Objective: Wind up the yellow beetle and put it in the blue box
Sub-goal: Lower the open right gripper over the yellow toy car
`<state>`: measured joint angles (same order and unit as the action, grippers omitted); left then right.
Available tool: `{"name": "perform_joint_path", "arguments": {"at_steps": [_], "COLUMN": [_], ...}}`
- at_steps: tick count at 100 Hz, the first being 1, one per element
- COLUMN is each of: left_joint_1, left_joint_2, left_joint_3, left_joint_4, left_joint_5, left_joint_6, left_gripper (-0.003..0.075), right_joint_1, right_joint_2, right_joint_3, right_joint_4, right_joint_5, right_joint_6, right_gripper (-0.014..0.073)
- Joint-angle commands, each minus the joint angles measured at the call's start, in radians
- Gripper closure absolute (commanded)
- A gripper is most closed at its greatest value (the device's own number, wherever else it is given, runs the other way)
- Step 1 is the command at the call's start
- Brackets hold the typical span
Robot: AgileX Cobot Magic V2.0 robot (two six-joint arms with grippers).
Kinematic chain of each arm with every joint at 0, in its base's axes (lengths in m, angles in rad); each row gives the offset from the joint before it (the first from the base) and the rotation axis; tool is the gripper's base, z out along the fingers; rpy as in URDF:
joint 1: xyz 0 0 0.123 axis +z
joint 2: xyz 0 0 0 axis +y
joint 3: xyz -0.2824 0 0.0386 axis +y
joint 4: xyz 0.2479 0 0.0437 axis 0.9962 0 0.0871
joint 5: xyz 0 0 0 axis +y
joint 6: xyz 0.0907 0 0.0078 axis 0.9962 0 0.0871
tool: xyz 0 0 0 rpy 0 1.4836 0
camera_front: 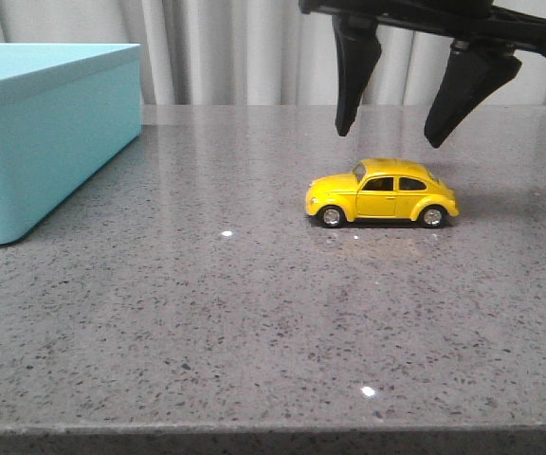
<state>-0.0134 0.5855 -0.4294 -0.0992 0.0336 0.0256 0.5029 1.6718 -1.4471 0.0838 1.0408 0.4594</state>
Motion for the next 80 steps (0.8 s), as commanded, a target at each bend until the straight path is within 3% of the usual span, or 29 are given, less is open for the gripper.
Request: {"name": "perform_joint_path", "arguments": {"at_steps": [1, 80], "left_joint_1": [-0.007, -0.007], "left_joint_2": [0.006, 0.006], "left_joint_3": [-0.036, -0.036], "left_joint_4": [-0.008, -0.008], "left_joint_5": [-0.084, -0.084], "left_joint_6": [-0.008, -0.008], "left_gripper": [0.0739, 0.0739], "right_joint_1": [-0.001, -0.001], "right_joint_2": [-0.029, 0.01], "right_joint_3": [-0.04, -0.038], "right_joint_4": [-0.01, -0.018], "right_joint_5": [-0.006, 0.031], "right_joint_6": [0.011, 0.025], "right_gripper": [0.0064, 0.0064]}}
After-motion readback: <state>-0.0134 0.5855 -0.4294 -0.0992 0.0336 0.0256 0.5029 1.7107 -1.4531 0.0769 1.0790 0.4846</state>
